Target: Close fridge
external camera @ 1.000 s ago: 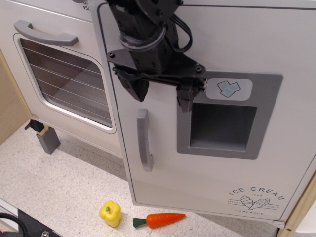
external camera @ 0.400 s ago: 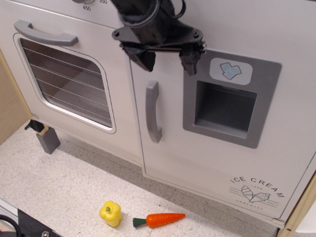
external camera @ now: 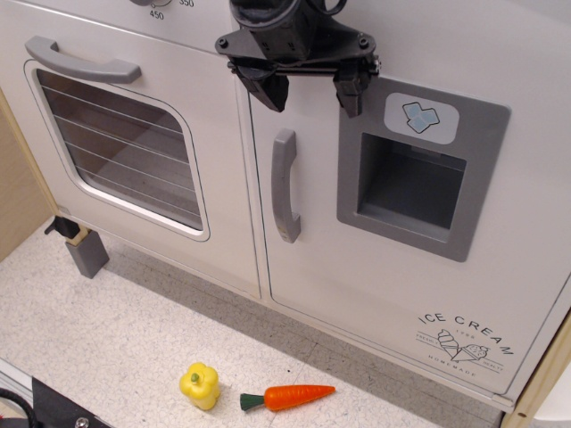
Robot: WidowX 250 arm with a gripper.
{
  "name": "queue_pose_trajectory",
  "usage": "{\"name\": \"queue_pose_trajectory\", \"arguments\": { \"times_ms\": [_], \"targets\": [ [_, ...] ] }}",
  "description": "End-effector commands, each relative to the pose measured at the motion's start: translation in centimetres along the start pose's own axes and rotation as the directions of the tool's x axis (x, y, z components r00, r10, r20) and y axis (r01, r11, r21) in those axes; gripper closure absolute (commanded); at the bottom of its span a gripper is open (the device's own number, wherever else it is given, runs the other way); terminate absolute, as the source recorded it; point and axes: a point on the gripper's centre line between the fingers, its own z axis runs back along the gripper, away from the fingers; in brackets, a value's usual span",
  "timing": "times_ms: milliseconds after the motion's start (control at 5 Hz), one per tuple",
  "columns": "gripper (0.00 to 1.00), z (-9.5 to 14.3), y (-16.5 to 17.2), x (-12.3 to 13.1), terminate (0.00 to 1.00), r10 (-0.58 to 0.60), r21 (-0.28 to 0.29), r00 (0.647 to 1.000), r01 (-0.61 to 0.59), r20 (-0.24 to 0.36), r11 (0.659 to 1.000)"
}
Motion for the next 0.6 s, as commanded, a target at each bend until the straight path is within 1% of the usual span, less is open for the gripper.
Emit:
{"name": "queue_pose_trajectory", "arguments": {
  "times_ms": [0,200,400],
  "targets": [
    [0.0,2.03,1.06,0.59,0.0,-0.027,0.041,0.999,0.028,-0.018,0.999],
    [0.0,2.03,1.06,0.59,0.0,-0.027,0.041,0.999,0.028,-0.018,0.999],
    [0.0,2.03,1.06,0.59,1.0,-0.027,0.041,0.999,0.028,-0.018,0.999]
  ]
}}
